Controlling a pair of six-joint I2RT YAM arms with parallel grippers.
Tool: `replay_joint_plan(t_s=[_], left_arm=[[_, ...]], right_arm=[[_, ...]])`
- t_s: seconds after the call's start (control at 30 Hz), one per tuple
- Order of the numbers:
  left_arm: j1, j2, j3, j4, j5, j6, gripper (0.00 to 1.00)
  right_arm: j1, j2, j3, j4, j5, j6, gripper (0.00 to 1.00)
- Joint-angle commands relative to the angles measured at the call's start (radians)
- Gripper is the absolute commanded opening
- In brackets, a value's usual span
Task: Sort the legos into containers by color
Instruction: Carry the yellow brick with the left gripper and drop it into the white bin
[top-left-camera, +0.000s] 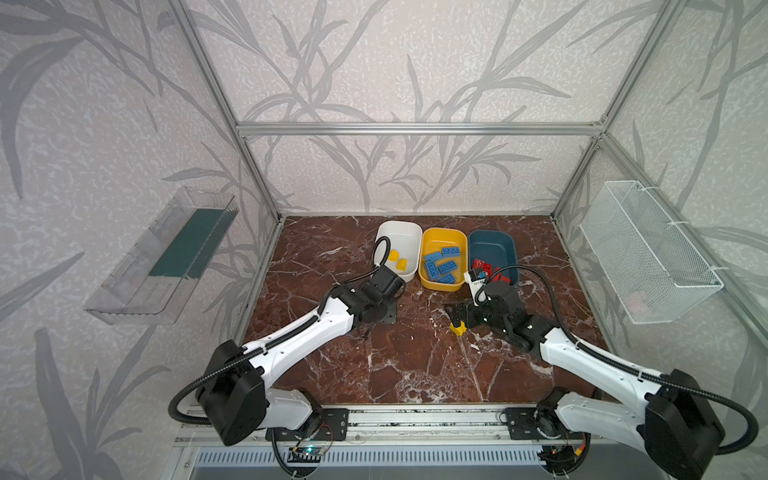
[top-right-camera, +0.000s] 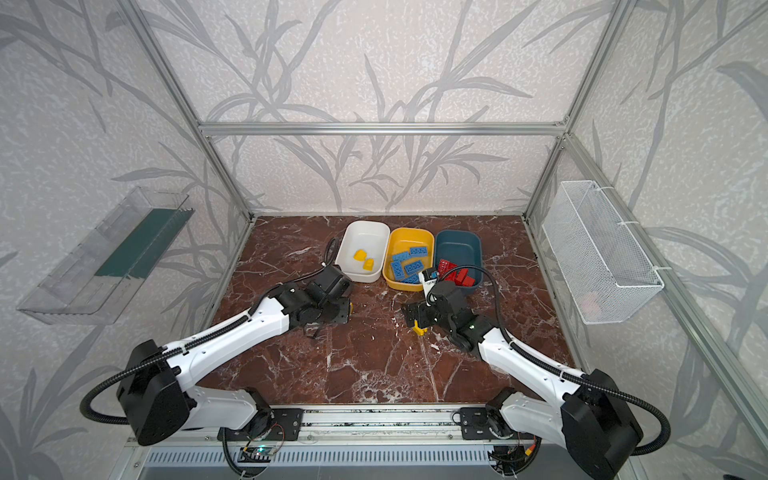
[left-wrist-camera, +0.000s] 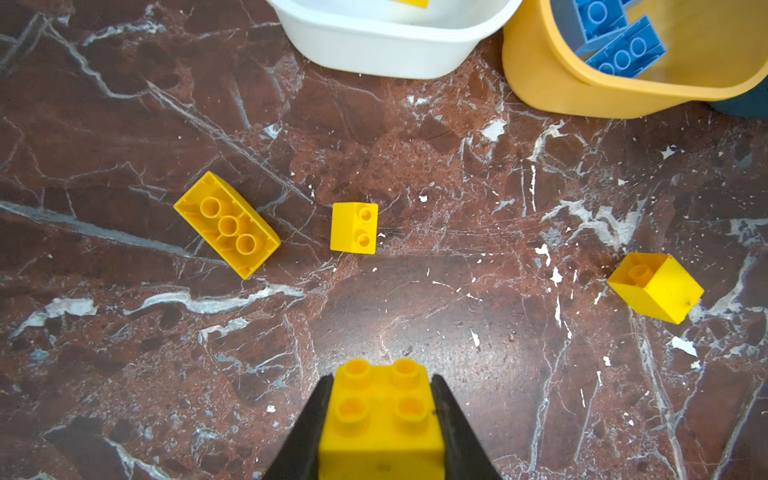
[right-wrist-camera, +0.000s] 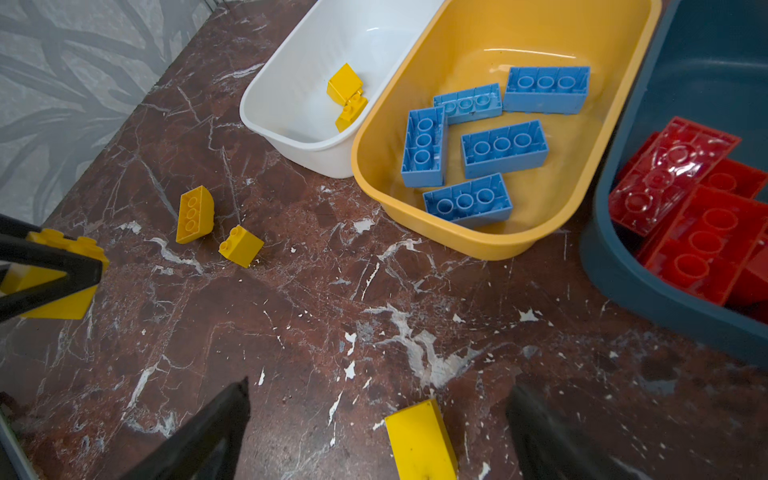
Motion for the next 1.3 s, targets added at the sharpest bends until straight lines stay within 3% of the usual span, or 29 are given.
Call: replay_joint_plan(t_s=[0.0,0.23,0.8,1.13,1.27], left_arm=[[0.024,0.045,0.083,-0.060,-0.012,0.044,0.27],[0.091,0.186,0.265,-0.079,0.020,0.101,0.27],[0.213,0.683,0.829,-0.177,0.045,0.185,0.26],[0.241,0.869,1.087,-0.266,0.053,0.213,0.27],[0.248,0.896,1.119,-0.270,0.065,0.212,0.33]], right_arm=[[-0.005,-0.044,-0.045,0.066,0.045,0.023,0.97],[-0.004,-0.113,-0.104,0.128,0.086,0.037,0.97],[-0.004,-0.142,-0.148,0.172,0.129,0.027,0.99],[-0.004,-0.115,-0.149,0.193,0.121,0.027,0.99],[-0.004,-0.108,-0.145,0.188,0.112,0.021,1.00]])
